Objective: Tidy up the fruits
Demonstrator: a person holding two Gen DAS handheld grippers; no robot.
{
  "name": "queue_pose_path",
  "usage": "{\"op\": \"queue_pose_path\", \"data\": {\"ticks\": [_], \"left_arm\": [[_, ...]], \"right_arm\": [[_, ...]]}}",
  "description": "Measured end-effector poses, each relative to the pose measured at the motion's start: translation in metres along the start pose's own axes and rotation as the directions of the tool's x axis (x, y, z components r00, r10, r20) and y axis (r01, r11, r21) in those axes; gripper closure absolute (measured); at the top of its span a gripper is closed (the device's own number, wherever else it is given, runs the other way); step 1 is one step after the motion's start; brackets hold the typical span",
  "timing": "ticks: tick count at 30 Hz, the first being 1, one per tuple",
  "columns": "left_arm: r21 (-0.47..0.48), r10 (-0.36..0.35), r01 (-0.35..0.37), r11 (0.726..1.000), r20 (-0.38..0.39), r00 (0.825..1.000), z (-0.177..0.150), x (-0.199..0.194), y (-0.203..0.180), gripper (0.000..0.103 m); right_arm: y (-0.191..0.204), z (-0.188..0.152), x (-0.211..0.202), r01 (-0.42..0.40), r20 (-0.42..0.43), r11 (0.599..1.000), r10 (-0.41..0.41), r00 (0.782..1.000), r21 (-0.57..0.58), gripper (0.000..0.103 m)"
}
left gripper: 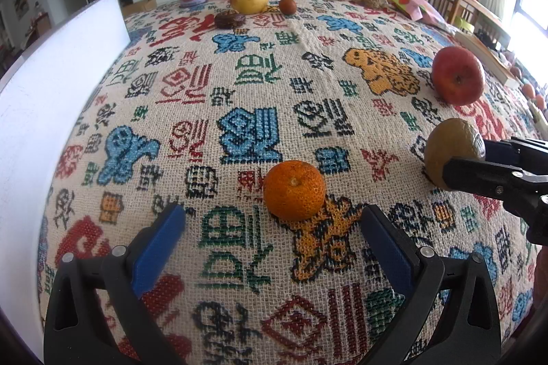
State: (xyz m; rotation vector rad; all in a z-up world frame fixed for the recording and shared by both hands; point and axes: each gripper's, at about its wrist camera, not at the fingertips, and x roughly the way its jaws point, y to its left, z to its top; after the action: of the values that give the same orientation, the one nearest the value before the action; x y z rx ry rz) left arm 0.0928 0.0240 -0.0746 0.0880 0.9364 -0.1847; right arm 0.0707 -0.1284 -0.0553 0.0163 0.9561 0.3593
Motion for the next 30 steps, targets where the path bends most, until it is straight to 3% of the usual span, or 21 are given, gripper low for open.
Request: {"op": "queue_pose_path", "data": {"ticks": [1,3,4,5,11,16,21,23,24,25,29,30], "left_arm": [[0.000,0.000,0.000,1.000,0.000,1.000,0.000,0.000,0.000,0.000],[0.000,0.000,0.000,1.000,0.000,1.000,0.000,0.000,0.000,0.001],[0.000,0.000,0.000,1.000,0.000,1.000,0.000,0.000,0.000,0.001],[0.000,0.000,0.000,1.000,0.000,1.000,0.000,0.000,0.000,0.001],[-0.011,-0.043,0.043,0.999,0.010,0.999,-0.001,-0.003,0.004,0.001],[-0.060,-0.155,0.158,0.986,0.038,0.987,-0.005,-0.014,0.020,0.003],[-0.061,-0.139,0.142,0.988,0.050,0.989,-0.005,-0.018,0.018,0.004],[-0.030,-0.111,0.112,0.993,0.048,0.993,0.000,-0.017,0.011,0.010],[-0.013,-0.097,0.097,0.995,0.039,0.995,0.002,-0.015,0.006,0.020],[-0.001,-0.085,0.085,0.996,0.027,0.996,0.005,-0.012,0.003,0.028],[0.021,-0.050,0.049,0.999,0.016,0.999,0.010,-0.004,-0.005,0.045],[0.026,-0.057,0.057,0.998,0.014,0.998,0.010,-0.005,-0.006,0.062]], "right_arm": [[-0.010,-0.003,-0.003,-0.079,-0.016,0.993,0.081,0.997,0.092,0.054],[-0.035,-0.014,-0.008,-0.260,-0.013,0.913,0.278,0.960,0.315,0.054],[-0.045,-0.022,-0.008,-0.312,-0.007,0.862,0.343,0.939,0.400,0.054],[-0.054,-0.028,-0.009,-0.320,-0.009,0.837,0.361,0.932,0.445,0.054],[-0.085,-0.034,-0.024,-0.249,0.043,0.829,0.263,0.964,0.500,0.045],[-0.082,-0.027,-0.033,-0.185,0.049,0.889,0.181,0.982,0.420,0.045],[-0.068,-0.030,-0.051,-0.055,0.091,0.969,0.034,0.995,0.241,0.038],[-0.058,-0.035,-0.058,-0.024,0.109,0.985,0.005,0.994,0.169,0.029],[-0.054,-0.038,-0.060,-0.009,0.110,0.991,-0.006,0.994,0.134,0.027],[-0.049,-0.041,-0.060,0.007,0.106,0.995,-0.018,0.994,0.103,0.026],[-0.036,-0.042,-0.053,0.036,0.081,0.999,-0.038,0.996,0.033,0.026],[-0.034,-0.041,-0.051,0.036,0.080,0.999,-0.039,0.996,0.027,0.026]]}}
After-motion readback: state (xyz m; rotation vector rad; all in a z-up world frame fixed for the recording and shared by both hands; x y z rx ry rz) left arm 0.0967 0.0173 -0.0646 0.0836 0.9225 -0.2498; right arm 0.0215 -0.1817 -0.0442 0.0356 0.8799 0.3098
